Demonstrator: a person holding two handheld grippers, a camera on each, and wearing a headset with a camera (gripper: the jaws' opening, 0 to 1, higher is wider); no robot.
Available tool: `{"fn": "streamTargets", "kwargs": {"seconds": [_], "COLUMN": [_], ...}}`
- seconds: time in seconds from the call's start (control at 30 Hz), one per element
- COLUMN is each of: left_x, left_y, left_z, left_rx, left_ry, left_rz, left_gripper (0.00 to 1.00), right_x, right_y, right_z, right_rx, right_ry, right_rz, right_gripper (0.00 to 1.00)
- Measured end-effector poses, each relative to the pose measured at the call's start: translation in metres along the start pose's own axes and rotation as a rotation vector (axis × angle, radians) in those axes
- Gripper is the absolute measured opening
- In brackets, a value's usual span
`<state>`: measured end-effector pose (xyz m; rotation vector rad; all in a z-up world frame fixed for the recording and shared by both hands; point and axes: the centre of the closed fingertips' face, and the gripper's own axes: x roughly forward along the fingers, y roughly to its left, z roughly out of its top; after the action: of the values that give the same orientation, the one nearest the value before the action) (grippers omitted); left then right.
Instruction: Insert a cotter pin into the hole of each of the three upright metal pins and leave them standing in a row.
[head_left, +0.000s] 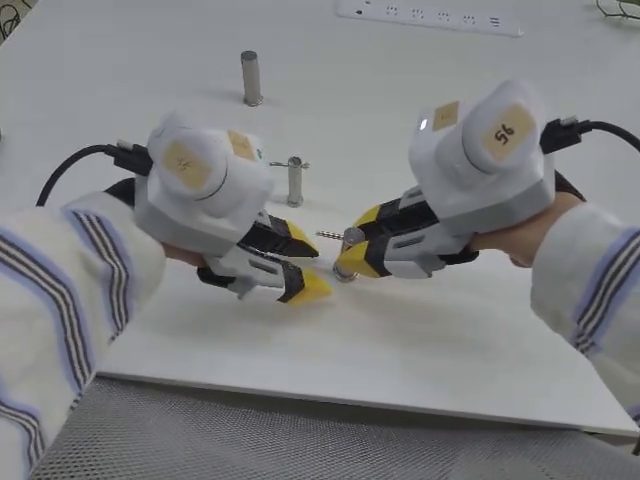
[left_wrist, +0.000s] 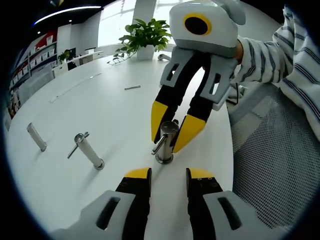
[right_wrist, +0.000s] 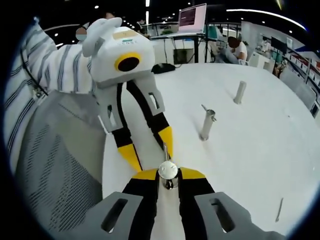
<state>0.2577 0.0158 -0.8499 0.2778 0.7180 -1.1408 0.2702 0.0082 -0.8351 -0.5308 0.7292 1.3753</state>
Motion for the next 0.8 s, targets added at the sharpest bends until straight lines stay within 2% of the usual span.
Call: {"fn": "streamTargets", "kwargs": {"seconds": [0.27,0.37,0.53,0.8], "left_x": [-0.012,-0.018,-0.026,-0.037], "left_y": [-0.006,-0.008,-0.009,-0.014], "left_z": [-0.011,-0.012,-0.009,-0.014], "left_rx": [0.01,-0.003,-0.018,-0.019], "left_ry": [0.003,-0.021,-0.061,-0.063], "left_rz": [-0.002,-0.002,0.017,0.028], "left_gripper": [0.42,0.5,0.68,0.74], "right_x": [0.0,-0.001,-0.001,-0.001], "right_y": [0.002,0.003,0.003,0.002], "right_z": [0.0,0.0,0.0,0.001], "right_rx": [-0.004,-0.012,-0.01,-0.037], "right_ry": [0.007,0.016,0.02,0.025], "right_rz": [0.002,-0.001,-0.008,-0.006], "right_gripper": [0.16,0.16,0.15,0.14]}}
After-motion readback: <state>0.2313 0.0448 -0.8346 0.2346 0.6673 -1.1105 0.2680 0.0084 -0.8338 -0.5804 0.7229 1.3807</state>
